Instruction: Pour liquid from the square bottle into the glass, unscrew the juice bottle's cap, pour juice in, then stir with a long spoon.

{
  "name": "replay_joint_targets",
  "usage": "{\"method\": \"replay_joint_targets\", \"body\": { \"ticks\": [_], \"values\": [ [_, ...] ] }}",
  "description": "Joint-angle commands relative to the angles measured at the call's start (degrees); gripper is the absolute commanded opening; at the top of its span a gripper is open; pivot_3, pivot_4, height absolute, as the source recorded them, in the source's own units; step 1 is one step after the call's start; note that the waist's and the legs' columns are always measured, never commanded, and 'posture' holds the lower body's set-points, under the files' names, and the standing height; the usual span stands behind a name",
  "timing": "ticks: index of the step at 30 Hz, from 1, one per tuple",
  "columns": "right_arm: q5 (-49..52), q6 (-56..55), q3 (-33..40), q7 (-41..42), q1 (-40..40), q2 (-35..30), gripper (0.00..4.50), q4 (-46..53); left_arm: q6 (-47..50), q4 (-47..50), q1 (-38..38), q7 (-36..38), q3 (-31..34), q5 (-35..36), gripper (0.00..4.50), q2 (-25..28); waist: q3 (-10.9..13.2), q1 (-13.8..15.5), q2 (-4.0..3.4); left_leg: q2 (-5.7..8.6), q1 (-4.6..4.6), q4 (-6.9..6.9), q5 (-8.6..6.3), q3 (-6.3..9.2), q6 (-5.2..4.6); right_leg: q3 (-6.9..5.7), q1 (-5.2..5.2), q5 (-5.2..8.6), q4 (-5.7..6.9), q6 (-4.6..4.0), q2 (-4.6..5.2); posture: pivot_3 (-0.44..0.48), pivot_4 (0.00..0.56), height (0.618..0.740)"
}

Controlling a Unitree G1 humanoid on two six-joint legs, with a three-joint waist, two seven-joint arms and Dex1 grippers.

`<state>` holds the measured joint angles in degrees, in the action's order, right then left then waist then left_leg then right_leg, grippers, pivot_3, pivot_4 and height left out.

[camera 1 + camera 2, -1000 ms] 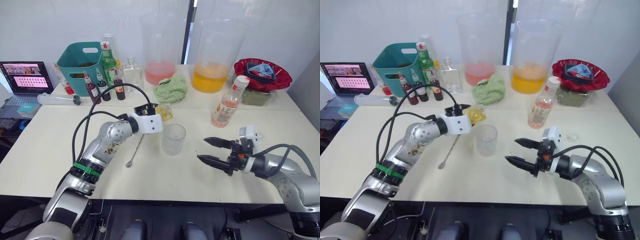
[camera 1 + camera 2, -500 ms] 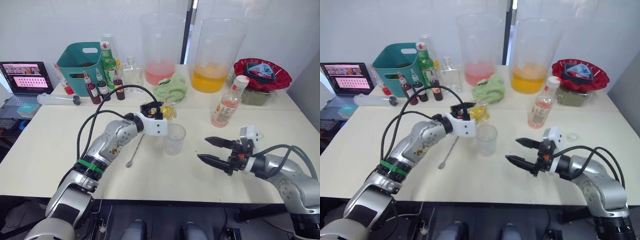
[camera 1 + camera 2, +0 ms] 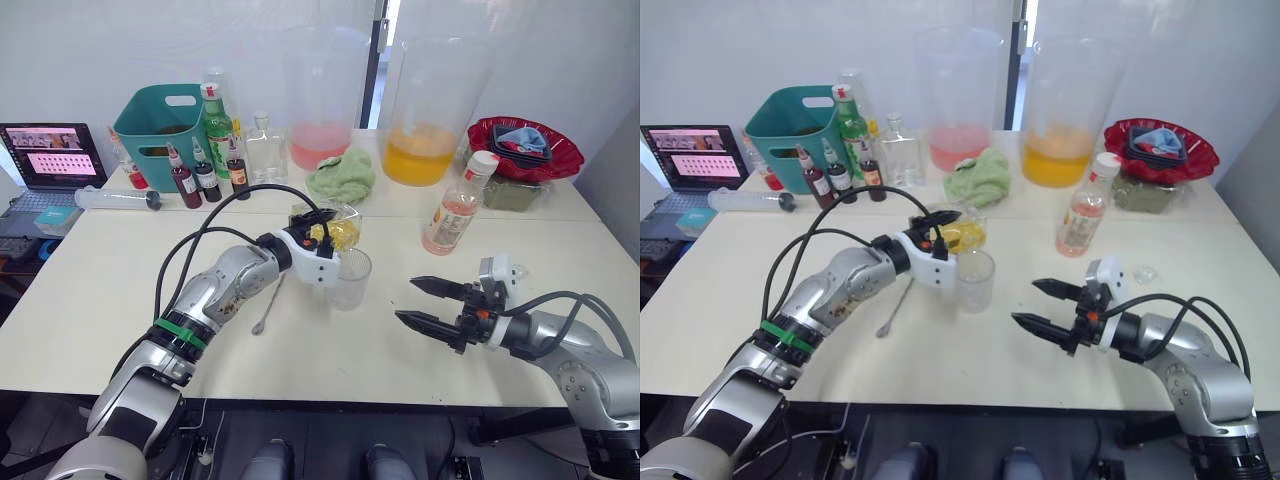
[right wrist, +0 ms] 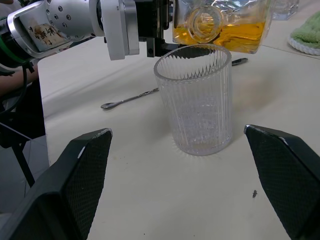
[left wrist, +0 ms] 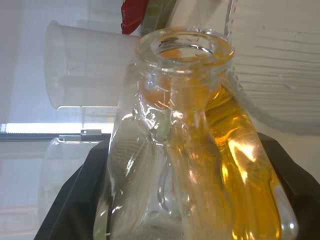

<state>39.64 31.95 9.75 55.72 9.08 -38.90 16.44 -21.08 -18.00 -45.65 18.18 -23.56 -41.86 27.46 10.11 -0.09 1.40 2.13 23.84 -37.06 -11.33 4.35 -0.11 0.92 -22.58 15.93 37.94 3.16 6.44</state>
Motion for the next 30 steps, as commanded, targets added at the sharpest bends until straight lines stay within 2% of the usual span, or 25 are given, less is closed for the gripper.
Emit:
{"method": "replay_joint_targets", "body": {
  "ticks": [1,13,30],
  "values": [
    [0.81,-0.19,0.99,0.27,0.31,-0.44,4.47,0.86,-1.02,2.64,-3.74,-3.22,1.84,-0.51,2.79,0.22,0.0,-0.03,0.0,0.0,0.0,0.0,0.0,0.0,0.0,0.0,0.0,0.0,0.0,0.0,0.0,0.0,0.15,0.74],
    [0.51,0.46,0.53,0.28,1.14,-0.65,4.47,0.81,-3.04,2.6,-5.05,-7.75,0.27,-7.82,2.79,1.45,0.0,-0.04,0.0,0.01,0.0,0.0,0.0,0.0,0.0,0.0,0.0,0.0,0.01,0.0,0.0,0.0,0.15,0.74],
    [0.37,1.48,-0.1,-0.02,2.74,-1.04,4.47,1.23,-4.65,2.25,-6.46,-12.89,-1.3,-13.1,2.79,2.41,0.0,-0.05,0.0,0.01,0.0,-0.01,0.0,0.0,0.0,0.0,-0.01,0.0,0.03,0.0,0.01,0.0,0.15,0.74]
  ]
}}
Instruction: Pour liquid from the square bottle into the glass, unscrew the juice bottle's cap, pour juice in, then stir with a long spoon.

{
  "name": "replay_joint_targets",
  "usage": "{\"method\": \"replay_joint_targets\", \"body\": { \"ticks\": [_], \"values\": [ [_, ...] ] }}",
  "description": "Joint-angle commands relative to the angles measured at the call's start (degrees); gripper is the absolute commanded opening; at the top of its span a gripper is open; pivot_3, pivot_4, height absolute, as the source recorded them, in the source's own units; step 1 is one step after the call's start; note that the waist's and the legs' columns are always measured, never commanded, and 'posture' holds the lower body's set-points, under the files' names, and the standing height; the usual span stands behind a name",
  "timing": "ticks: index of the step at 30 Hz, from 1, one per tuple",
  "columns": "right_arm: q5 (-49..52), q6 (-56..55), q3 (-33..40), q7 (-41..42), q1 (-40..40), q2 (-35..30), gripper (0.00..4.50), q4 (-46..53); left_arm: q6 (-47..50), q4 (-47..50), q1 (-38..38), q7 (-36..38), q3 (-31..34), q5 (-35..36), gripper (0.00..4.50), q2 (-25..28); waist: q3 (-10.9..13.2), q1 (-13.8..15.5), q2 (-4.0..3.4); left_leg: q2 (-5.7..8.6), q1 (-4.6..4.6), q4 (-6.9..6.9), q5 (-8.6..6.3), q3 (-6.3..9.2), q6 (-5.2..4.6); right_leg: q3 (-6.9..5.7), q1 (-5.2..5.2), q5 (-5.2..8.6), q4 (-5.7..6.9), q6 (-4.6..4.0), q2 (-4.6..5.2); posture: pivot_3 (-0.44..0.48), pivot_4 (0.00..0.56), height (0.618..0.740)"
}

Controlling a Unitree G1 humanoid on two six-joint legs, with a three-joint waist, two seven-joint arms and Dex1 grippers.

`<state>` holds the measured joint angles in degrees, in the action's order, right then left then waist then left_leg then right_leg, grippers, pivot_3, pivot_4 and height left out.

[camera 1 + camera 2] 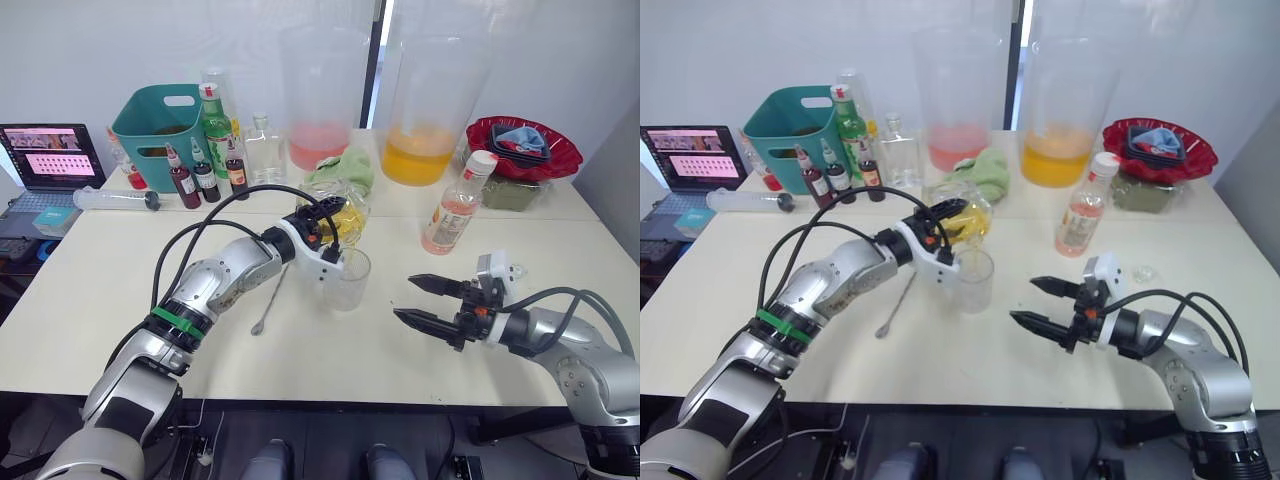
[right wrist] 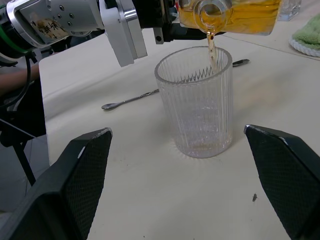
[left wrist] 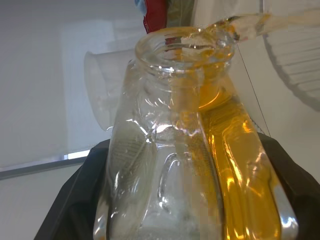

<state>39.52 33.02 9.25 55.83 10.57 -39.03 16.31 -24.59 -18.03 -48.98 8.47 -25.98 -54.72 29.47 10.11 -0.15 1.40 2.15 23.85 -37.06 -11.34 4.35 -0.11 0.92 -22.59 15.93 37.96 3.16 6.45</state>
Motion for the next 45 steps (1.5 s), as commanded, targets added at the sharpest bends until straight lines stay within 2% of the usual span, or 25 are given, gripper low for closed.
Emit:
{"method": "replay_joint_targets", "body": {
  "ticks": [1,12,28,33,36,38,40,43,45],
  "values": [
    [0.43,0.35,0.43,-0.19,1.33,-0.88,4.47,1.29,-0.96,2.2,-3.03,-3.24,1.24,-0.08,2.79,0.33,0.0,0.01,0.0,0.0,0.0,0.0,0.0,0.0,0.0,0.0,-0.01,0.0,0.0,0.0,0.0,0.0,0.15,0.74],
    [0.26,-0.12,-0.16,-0.09,1.3,-0.5,4.47,0.93,0.63,2.78,-2.01,-1.38,2.15,1.63,2.79,-0.21,0.0,0.0,0.0,0.0,0.0,0.0,0.0,0.0,0.0,0.0,0.0,0.0,0.01,0.0,0.0,0.0,0.15,0.74],
    [0.29,-0.04,-1.13,1.62,3.23,-1.37,4.47,-0.54,10.41,7.22,1.79,15.13,9.73,25.75,2.79,-4.44,0.0,-0.5,0.0,0.0,0.0,-0.01,0.0,0.02,0.0,0.0,-0.03,0.0,0.04,0.0,0.0,0.0,0.15,0.74],
    [0.31,-0.05,-1.4,2.91,4.03,-1.92,4.47,-1.4,17.99,10.35,2.54,18.21,14.59,34.38,2.79,-6.67,0.0,-0.53,0.0,-0.01,0.0,-0.03,0.0,0.03,0.0,-0.01,-0.03,0.0,0.04,0.0,0.0,0.0,0.15,0.74],
    [0.25,-0.1,-1.85,4.55,5.46,-2.5,4.47,-2.71,33.27,12.52,1.6,17.84,24.01,45.94,2.79,-11.22,0.0,-0.58,0.0,-0.01,0.0,-0.06,0.0,0.02,0.0,0.0,-0.02,0.0,0.05,0.0,0.0,0.0,0.15,0.74],
    [0.35,0.06,-2.21,5.43,6.81,-2.67,4.47,-3.7,35.24,11.63,0.62,12.01,31.05,50.23,2.79,-12.93,0.0,-0.78,0.0,-0.02,0.01,-0.15,0.0,0.07,0.0,0.0,-0.02,0.0,0.07,0.0,-0.01,0.0,0.15,0.74],
    [0.28,-0.08,-2.5,6.08,7.54,-2.66,4.47,-4.33,41.0,11.09,0.1,10.81,34.65,52.71,2.79,-12.32,0.0,-1.21,0.01,-0.1,0.0,-0.17,0.0,0.1,0.0,-0.01,-0.04,0.0,0.09,0.0,-0.09,0.0,0.15,0.74],
    [0.34,-0.22,-2.65,6.75,7.82,-2.52,4.47,-4.8,49.73,11.83,0.28,13.65,39.38,60.94,2.79,-11.74,-0.01,-1.33,0.01,-0.1,-0.01,-0.17,0.0,0.09,0.0,0.0,-0.04,0.0,0.12,-0.01,-0.13,0.0,0.15,0.74],
    [0.46,-0.08,-2.86,7.33,7.93,-2.64,4.47,-5.01,52.55,11.44,0.35,11.82,41.33,62.46,2.79,-11.52,0.0,-0.97,0.01,-0.07,0.0,-0.19,0.0,0.11,0.0,0.0,-0.03,0.0,0.11,-0.01,-0.08,0.0,0.15,0.74]
  ]
}}
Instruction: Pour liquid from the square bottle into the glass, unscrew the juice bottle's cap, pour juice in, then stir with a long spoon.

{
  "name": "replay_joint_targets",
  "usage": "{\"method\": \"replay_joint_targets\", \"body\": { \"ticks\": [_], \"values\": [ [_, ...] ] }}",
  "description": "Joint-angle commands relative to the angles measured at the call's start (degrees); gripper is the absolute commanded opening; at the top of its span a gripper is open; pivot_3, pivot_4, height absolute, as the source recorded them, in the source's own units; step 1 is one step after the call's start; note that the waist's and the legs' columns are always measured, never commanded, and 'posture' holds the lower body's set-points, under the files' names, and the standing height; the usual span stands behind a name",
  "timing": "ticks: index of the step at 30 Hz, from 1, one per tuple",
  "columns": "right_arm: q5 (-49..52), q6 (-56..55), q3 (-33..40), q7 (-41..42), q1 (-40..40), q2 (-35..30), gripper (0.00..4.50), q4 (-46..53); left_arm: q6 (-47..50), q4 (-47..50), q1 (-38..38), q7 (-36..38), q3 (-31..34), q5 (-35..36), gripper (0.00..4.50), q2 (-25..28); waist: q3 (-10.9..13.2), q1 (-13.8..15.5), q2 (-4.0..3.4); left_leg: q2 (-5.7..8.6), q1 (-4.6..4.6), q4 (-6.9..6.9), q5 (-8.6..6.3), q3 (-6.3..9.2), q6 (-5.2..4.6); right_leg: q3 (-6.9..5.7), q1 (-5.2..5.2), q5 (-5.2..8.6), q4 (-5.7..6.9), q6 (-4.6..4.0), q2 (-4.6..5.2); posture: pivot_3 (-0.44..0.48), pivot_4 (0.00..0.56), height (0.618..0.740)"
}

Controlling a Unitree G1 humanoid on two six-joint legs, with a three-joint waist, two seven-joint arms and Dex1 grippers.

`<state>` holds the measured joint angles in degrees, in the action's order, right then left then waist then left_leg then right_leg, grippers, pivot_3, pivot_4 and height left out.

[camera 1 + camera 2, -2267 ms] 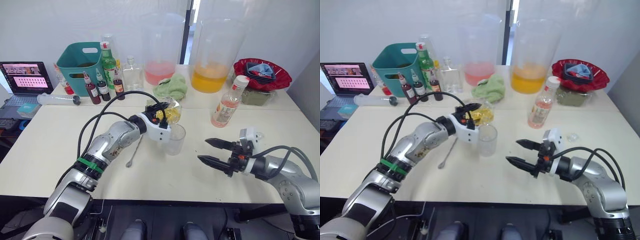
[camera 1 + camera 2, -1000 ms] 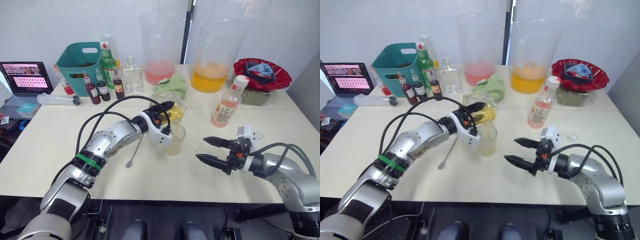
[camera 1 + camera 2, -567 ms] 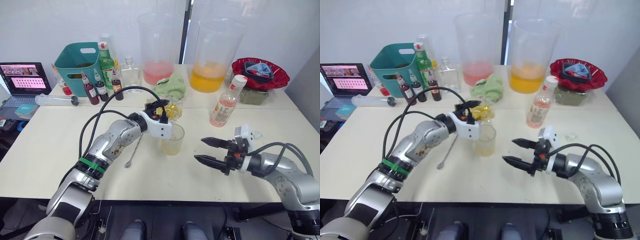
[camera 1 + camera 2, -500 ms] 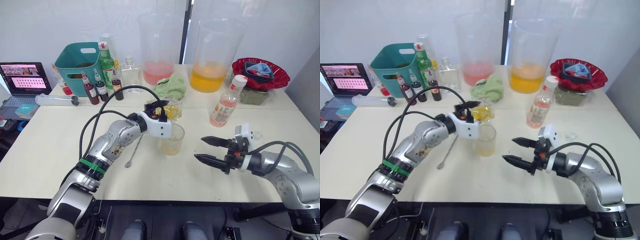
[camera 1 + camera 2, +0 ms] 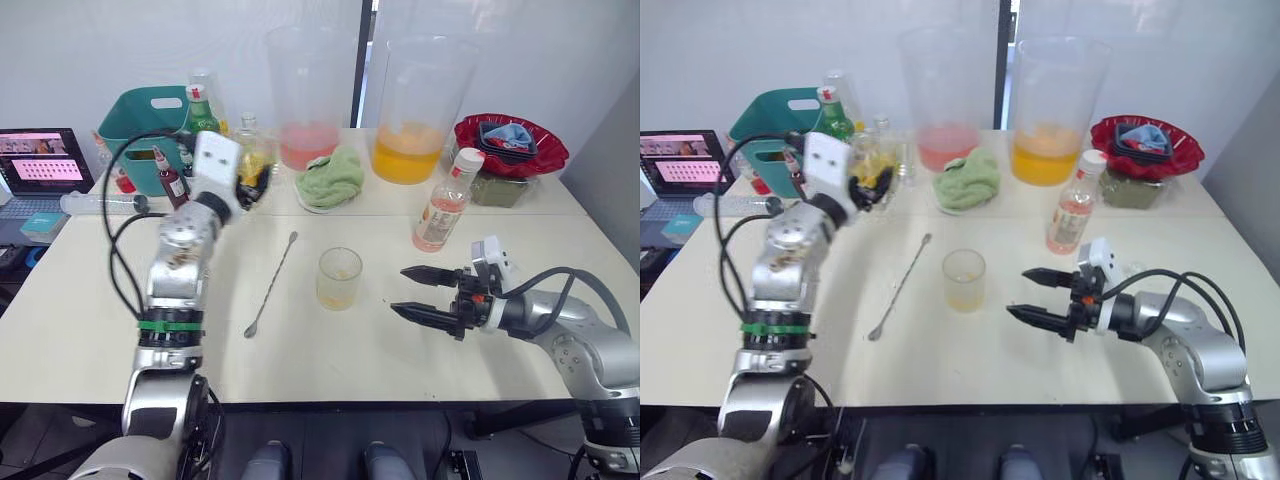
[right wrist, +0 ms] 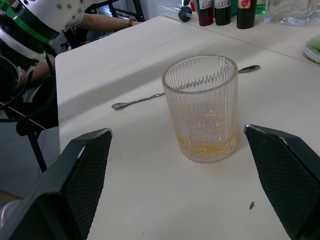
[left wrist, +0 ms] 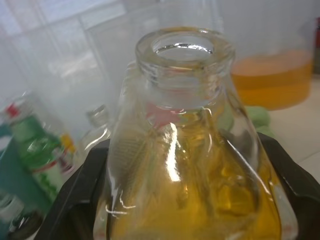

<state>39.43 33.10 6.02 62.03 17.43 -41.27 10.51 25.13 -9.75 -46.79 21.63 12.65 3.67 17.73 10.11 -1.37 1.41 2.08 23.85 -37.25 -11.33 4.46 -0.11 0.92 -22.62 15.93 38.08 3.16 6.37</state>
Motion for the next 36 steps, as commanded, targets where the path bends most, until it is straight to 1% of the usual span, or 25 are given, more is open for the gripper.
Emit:
{"method": "replay_joint_targets", "body": {
  "ticks": [1,6,12,15,20,22,26,27,28,29,33,36],
  "values": [
    [0.58,-0.12,0.18,1.48,1.08,-0.46,4.47,0.87,3.32,2.76,-1.25,-1.75,3.18,4.45,2.79,0.54,0.0,0.67,0.01,0.01,0.02,-0.03,0.0,0.02,0.0,0.0,0.0,0.0,-0.01,0.0,0.02,0.0,0.15,0.74],
    [0.39,0.54,-0.98,1.89,3.65,-0.16,4.47,-0.24,0.97,-0.31,1.43,-3.38,5.24,6.4,2.79,0.39,0.01,1.22,0.02,0.08,0.29,-0.38,0.0,0.04,0.0,-0.06,-0.05,-0.04,-0.01,0.07,0.08,0.0,0.15,0.74],
    [0.48,0.75,-1.37,2.08,4.53,0.0,4.47,-0.61,-1.05,-2.25,4.42,-3.33,4.36,7.31,2.79,0.61,0.01,1.26,0.04,0.08,0.45,-0.49,-0.01,0.06,0.0,-0.07,-0.17,-0.04,0.02,0.07,0.06,0.0,0.15,0.74],
    [0.79,0.91,-1.31,1.73,4.18,0.3,4.47,0.05,-2.59,-3.16,6.41,-2.74,3.09,6.44,2.79,0.92,0.0,1.3,0.05,0.08,0.59,-0.51,0.0,0.05,0.0,-0.05,-0.34,-0.06,0.07,0.08,0.08,0.0,0.15,0.74],
    [0.93,1.3,-1.18,1.37,3.86,0.36,4.47,0.82,-3.54,-4.92,7.42,-2.73,2.16,6.24,2.79,1.34,0.0,1.28,0.05,0.08,0.61,-0.51,-0.01,0.04,0.0,-0.02,-0.4,-0.07,0.11,0.07,0.07,0.0,0.15,0.74],
    [0.73,1.35,-1.23,1.46,3.83,0.1,4.47,0.95,-3.78,-4.64,8.19,-2.61,2.42,7.02,2.79,1.04,0.0,1.24,0.05,0.08,0.64,-0.51,-0.01,0.04,0.0,-0.01,-0.43,-0.07,0.12,0.07,0.07,0.0,0.15,0.74],
    [0.8,1.67,-0.94,1.34,3.81,-0.26,4.47,1.34,-3.67,-4.25,9.15,-1.86,1.36,6.35,2.79,1.95,-0.01,1.2,0.06,0.08,0.71,-0.52,0.0,0.03,0.0,-0.01,-0.5,-0.07,0.14,0.07,0.07,0.0,0.15,0.74],
    [0.69,1.62,-0.88,1.25,3.82,-0.34,4.5,1.43,-3.5,-3.77,9.08,-1.92,1.61,6.77,3.83,1.96,-0.01,1.19,0.06,0.08,0.71,-0.52,0.0,0.02,0.0,-0.01,-0.5,-0.07,0.14,0.07,0.07,0.0,0.15,0.74],
    [0.77,1.74,-0.79,1.19,3.87,-0.39,4.5,1.5,-3.37,-3.11,8.87,-2.0,2.2,7.59,4.07,1.87,-0.01,1.2,0.06,0.08,0.71,-0.52,-0.01,0.03,0.0,-0.01,-0.5,-0.07,0.14,0.07,0.07,0.0,0.15,0.74],
    [0.85,1.85,-0.74,1.15,3.92,-0.41,4.5,1.53,-3.22,-2.64,8.73,-2.09,2.65,8.23,4.46,1.78,-0.01,1.23,0.06,0.08,0.71,-0.52,-0.01,0.03,0.0,-0.01,-0.49,-0.07,0.14,0.07,0.08,0.0,0.15,0.74],
    [1.12,2.28,-0.28,1.28,4.1,-0.78,4.5,1.67,-4.42,1.61,8.23,-2.35,4.97,10.76,4.46,2.64,-0.01,1.21,0.06,0.07,0.7,-0.52,-0.01,0.06,0.0,0.0,-0.49,-0.07,0.14,0.07,0.08,0.0,0.15,0.74],
    [1.7,2.79,0.52,1.44,5.23,-1.36,4.5,1.18,-4.1,6.63,7.33,-1.03,6.92,13.79,4.46,4.94,-0.01,1.18,0.06,0.06,0.69,-0.52,-0.01,0.06,0.0,0.0,-0.49,-0.07,0.14,0.07,0.08,0.0,0.15,0.74]
  ]
}}
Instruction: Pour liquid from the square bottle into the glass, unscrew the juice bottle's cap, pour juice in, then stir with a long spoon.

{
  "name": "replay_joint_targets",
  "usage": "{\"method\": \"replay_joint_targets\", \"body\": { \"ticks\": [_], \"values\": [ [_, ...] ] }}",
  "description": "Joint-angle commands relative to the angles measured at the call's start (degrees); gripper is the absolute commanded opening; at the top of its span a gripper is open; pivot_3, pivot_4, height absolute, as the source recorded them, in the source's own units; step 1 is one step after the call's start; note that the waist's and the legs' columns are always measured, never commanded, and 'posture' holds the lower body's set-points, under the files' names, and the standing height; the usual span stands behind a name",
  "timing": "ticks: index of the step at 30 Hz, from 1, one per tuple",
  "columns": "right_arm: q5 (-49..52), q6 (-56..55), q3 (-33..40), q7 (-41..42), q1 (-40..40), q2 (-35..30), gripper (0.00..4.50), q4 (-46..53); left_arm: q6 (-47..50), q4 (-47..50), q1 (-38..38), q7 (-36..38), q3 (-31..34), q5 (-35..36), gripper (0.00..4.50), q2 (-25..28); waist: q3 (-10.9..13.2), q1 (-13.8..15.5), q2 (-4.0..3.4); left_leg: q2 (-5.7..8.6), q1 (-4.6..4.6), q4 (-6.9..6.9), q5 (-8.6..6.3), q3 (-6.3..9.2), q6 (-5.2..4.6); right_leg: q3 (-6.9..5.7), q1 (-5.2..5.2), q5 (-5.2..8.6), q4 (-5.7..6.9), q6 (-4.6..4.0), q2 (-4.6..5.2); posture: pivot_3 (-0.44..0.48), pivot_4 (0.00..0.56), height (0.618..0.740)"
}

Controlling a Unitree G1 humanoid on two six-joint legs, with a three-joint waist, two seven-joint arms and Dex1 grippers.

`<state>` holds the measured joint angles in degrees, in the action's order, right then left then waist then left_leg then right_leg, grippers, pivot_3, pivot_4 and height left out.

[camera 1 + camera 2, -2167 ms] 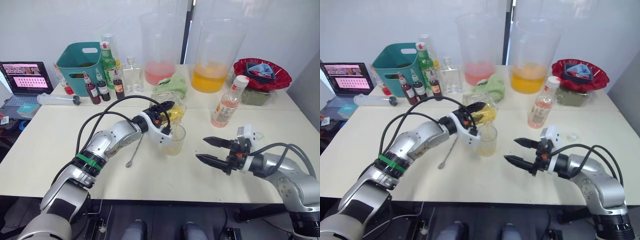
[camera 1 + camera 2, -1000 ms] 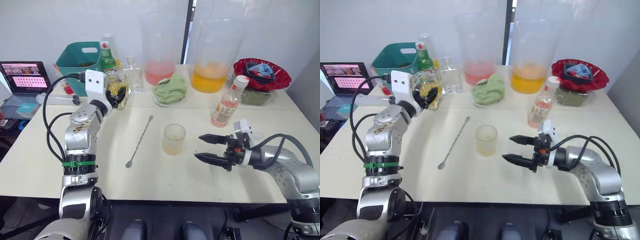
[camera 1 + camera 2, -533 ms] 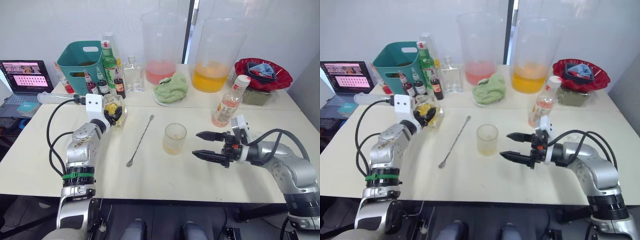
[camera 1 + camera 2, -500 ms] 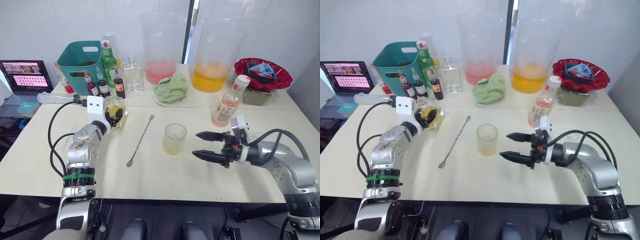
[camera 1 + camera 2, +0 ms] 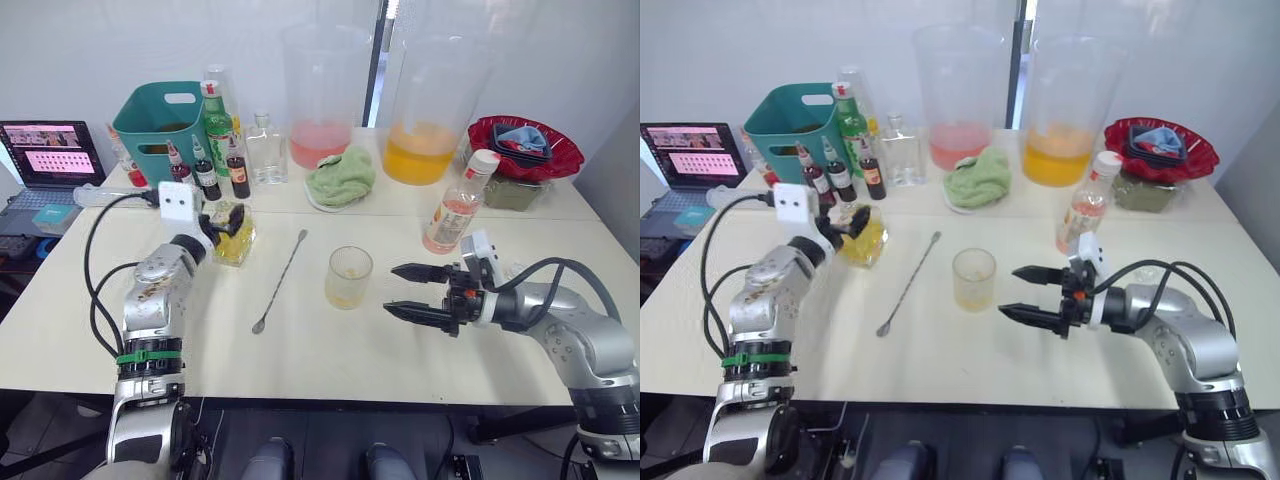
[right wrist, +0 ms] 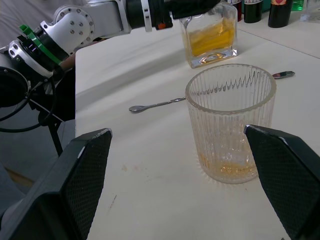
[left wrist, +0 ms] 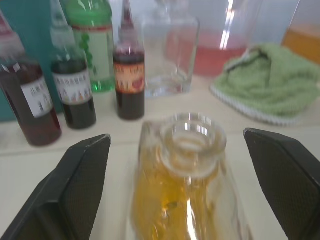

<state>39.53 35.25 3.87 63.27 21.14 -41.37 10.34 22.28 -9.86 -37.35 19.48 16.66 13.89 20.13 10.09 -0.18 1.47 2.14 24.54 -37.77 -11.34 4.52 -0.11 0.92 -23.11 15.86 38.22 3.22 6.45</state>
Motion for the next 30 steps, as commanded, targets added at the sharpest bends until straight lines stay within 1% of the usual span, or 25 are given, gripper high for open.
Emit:
{"method": "replay_joint_targets", "body": {
  "ticks": [1,3,8,11,13,14,16,17,19,20,21,22,23,24,25,26,29,30],
  "values": [
    [2.09,0.96,3.32,0.19,2.02,-1.47,4.5,0.99,-1.35,8.53,-2.42,2.12,3.73,5.02,4.46,3.56,0.0,-0.05,0.0,0.0,0.0,0.0,0.0,0.0,0.0,0.01,-0.01,0.0,0.01,0.0,0.0,0.0,0.15,0.74],
    [2.53,1.32,4.2,0.32,2.72,-1.84,4.5,0.37,1.1,10.8,-2.81,4.81,5.66,9.78,4.46,5.67,0.0,-0.15,0.0,-0.01,0.0,0.0,0.0,0.0,0.0,0.02,-0.02,0.0,0.0,0.0,0.0,0.0,0.15,0.74],
    [1.33,-1.54,6.28,-1.76,3.54,-0.12,4.5,-1.02,8.09,12.09,-0.48,15.09,11.73,22.35,4.46,13.95,-0.02,-0.58,-0.03,-0.04,-0.14,0.04,-0.01,0.0,-0.01,0.02,0.07,0.0,0.03,0.0,-0.02,0.0,0.15,0.74],
    [1.48,-2.83,7.87,-2.63,3.75,0.58,4.5,-2.37,13.58,16.34,5.15,22.34,15.16,30.05,4.46,19.82,-0.01,-0.85,-0.04,-0.06,-0.15,0.05,-0.01,0.0,-0.01,0.06,0.06,0.0,0.02,0.0,-0.04,0.0,0.15,0.74],
    [0.67,-4.17,8.58,-3.14,3.53,0.77,4.5,-3.42,20.67,20.02,8.59,24.37,18.44,39.39,4.46,22.12,-0.01,-0.89,-0.03,-0.09,-0.16,0.07,-0.01,0.03,-0.02,0.1,0.05,0.0,0.02,0.0,-0.04,0.0,0.15,0.74],
    [-0.46,-5.61,8.76,-3.61,3.02,0.95,4.5,-4.21,22.65,21.87,11.53,25.4,19.43,41.05,4.46,23.72,-0.01,-0.87,-0.03,-0.1,-0.16,0.07,-0.01,0.04,-0.02,0.1,0.05,0.0,0.02,0.0,-0.04,0.0,0.15,0.74],
    [-2.76,-8.25,8.76,-4.46,1.95,1.13,4.5,-5.53,23.66,24.55,16.92,26.85,20.14,41.13,4.46,26.25,-0.01,-0.67,-0.04,-0.13,-0.18,0.06,-0.02,0.1,-0.03,0.11,0.06,0.0,0.03,0.0,-0.03,0.0,0.15,0.74],
    [-3.72,-9.72,9.07,-5.06,1.14,1.45,4.5,-6.05,24.08,25.11,19.71,26.85,21.01,41.28,4.46,26.63,-0.02,-0.6,-0.06,-0.13,-0.22,0.07,-0.02,0.07,-0.03,0.13,0.08,0.0,0.02,0.0,-0.04,0.0,0.15,0.74],
    [-4.52,-11.35,9.52,-5.56,0.21,1.83,4.5,-6.51,24.59,25.58,22.63,26.27,22.17,42.48,4.46,26.86,-0.03,-0.33,-0.09,-0.13,-0.37,0.13,-0.03,0.04,-0.03,0.18,0.22,0.01,0.0,-0.01,-0.02,0.0,0.15,0.74],
    [-4.82,-12.83,10.85,-6.1,-1.39,2.28,4.5,-6.99,20.85,26.43,27.92,22.75,19.53,33.24,4.46,27.89,-0.03,-0.33,-0.08,-0.14,-0.38,0.13,-0.03,0.03,-0.03,0.17,0.23,0.01,-0.03,-0.01,-0.03,0.0,0.15,0.74],
    [-5.61,-15.38,12.43,-6.82,-3.09,2.96,4.5,-8.11,16.45,26.86,31.82,22.48,18.16,27.72,4.46,27.34,-0.04,-0.42,-0.08,-0.13,-0.35,0.13,-0.03,0.01,-0.03,0.16,0.21,0.01,-0.06,-0.01,-0.04,0.0,0.15,0.74],
    [-6.1,-17.33,13.69,-7.21,-4.5,3.39,4.5,-8.9,13.25,27.51,34.76,22.29,17.31,24.16,4.46,26.74,-0.05,-0.43,-0.1,-0.16,-0.44,0.2,-0.03,0.01,-0.03,0.2,0.29,0.0,-0.14,-0.02,-0.04,0.0,0.15,0.74],
    [-5.64,-18.66,15.27,-6.59,-6.19,3.58,4.5,-10.31,10.69,28.28,38.07,25.06,17.83,23.84,4.46,25.75,-0.05,-0.37,-0.11,-0.07,-0.78,0.51,-0.03,-0.1,-0.02,0.39,0.5,0.0,-0.16,-0.02,0.05,0.0,0.15,0.74],
    [-5.34,-19.56,17.02,-7.18,-7.66,3.96,4.5,-11.82,7.37,28.26,40.25,29.52,18.62,24.87,4.46,24.66,-0.05,-0.29,-0.1,-0.06,-1.05,0.72,-0.03,-0.16,-0.02,0.48,0.66,0.0,-0.26,-0.01,0.06,0.0,0.15,0.74],
    [-5.41,-20.95,18.24,-6.59,-9.76,3.9,4.5,-12.8,5.01,27.27,42.48,32.77,19.16,25.11,4.46,24.14,-0.04,-0.11,-0.09,-0.1,-1.22,0.92,-0.03,-0.23,-0.02,0.5,0.82,0.01,-0.46,-0.02,0.04,0.0,0.15,0.74],
    [-5.53,-22.04,18.98,-6.17,-11.17,3.83,4.5,-13.43,3.22,26.39,43.93,34.93,19.47,25.1,4.46,23.82,-0.03,0.0,-0.07,-0.18,-1.21,0.95,-0.03,-0.25,-0.02,0.48,0.82,0.01,-0.56,-0.02,0.03,0.0,0.15,0.74],
    [-7.08,-26.44,20.98,-7.0,-16.94,4.95,4.5,-13.46,0.66,21.77,44.34,37.71,22.39,28.53,4.46,21.21,-0.05,0.29,-0.11,-0.25,-1.22,0.95,-0.03,-0.3,-0.02,0.43,0.84,0.01,-0.59,-0.04,0.0,0.0,0.15,0.74],
    [-7.29,-27.24,21.46,-7.63,-17.99,5.35,4.5,-13.52,-0.68,20.8,44.81,38.62,22.42,28.15,4.46,20.88,-0.06,0.21,-0.12,-0.3,-1.26,0.95,-0.03,-0.29,-0.02,0.44,0.85,0.02,-0.59,-0.05,-0.01,0.0,0.15,0.74]
  ]
}}
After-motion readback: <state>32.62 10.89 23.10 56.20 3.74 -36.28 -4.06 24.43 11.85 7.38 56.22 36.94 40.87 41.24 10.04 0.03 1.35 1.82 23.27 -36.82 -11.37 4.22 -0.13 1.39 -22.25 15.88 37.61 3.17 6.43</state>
